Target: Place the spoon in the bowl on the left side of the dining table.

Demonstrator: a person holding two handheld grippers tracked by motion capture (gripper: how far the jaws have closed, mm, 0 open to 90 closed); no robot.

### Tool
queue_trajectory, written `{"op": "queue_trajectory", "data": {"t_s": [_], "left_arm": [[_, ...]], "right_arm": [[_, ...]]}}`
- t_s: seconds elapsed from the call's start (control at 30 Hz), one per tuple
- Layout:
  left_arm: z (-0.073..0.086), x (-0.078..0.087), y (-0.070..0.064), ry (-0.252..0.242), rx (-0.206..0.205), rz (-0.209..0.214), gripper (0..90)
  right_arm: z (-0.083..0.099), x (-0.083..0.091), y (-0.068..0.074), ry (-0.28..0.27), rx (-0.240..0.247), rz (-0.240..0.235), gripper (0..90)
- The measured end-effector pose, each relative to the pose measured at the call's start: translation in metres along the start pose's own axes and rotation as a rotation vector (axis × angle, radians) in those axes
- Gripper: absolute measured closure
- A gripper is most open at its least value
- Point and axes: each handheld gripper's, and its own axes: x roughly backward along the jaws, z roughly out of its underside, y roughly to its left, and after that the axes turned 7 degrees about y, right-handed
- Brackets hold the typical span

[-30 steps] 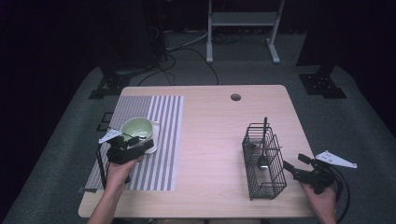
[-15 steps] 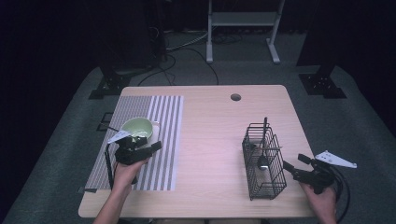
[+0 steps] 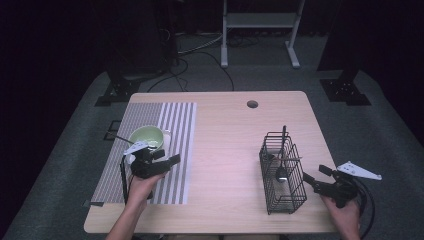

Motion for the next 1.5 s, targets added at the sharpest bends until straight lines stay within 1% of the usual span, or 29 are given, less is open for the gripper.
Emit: {"op": "queue_trajectory", "data": {"t_s": [0.33, 0.57, 0.83, 0.87, 1.07, 1.13, 1.2, 1.5], "left_arm": [[0.003, -0.008, -0.009, 0.014, -0.016, 0.029, 16.5], [0.006, -0.012, -0.012, 0.021, -0.012, 0.043, 16.4], [0.010, -0.014, -0.014, 0.030, -0.014, 0.051, 16.5], [0.011, -0.014, -0.014, 0.033, -0.020, 0.051, 16.4], [0.013, -0.017, -0.015, 0.041, -0.026, 0.050, 16.5], [0.014, -0.018, -0.016, 0.047, -0.023, 0.055, 16.4], [0.015, -0.019, -0.018, 0.057, -0.033, 0.054, 16.5], [0.021, -0.026, -0.026, 0.089, -0.054, 0.068, 16.4]], "right_arm": [[0.000, 0.000, 0.000, -0.002, 0.000, 0.000, 16.1], [0.000, 0.001, 0.000, -0.002, 0.000, 0.001, 16.1], [0.000, 0.001, 0.000, -0.004, 0.004, 0.001, 16.1], [0.000, 0.001, 0.000, -0.004, 0.004, 0.001, 16.1], [0.000, 0.001, 0.000, -0.003, 0.002, 0.000, 16.1], [0.000, 0.001, 0.000, -0.002, 0.002, -0.001, 16.1], [0.000, 0.001, 0.000, -0.002, 0.001, -0.001, 16.1], [0.000, 0.001, 0.000, -0.001, 0.001, -0.002, 16.1]]}}
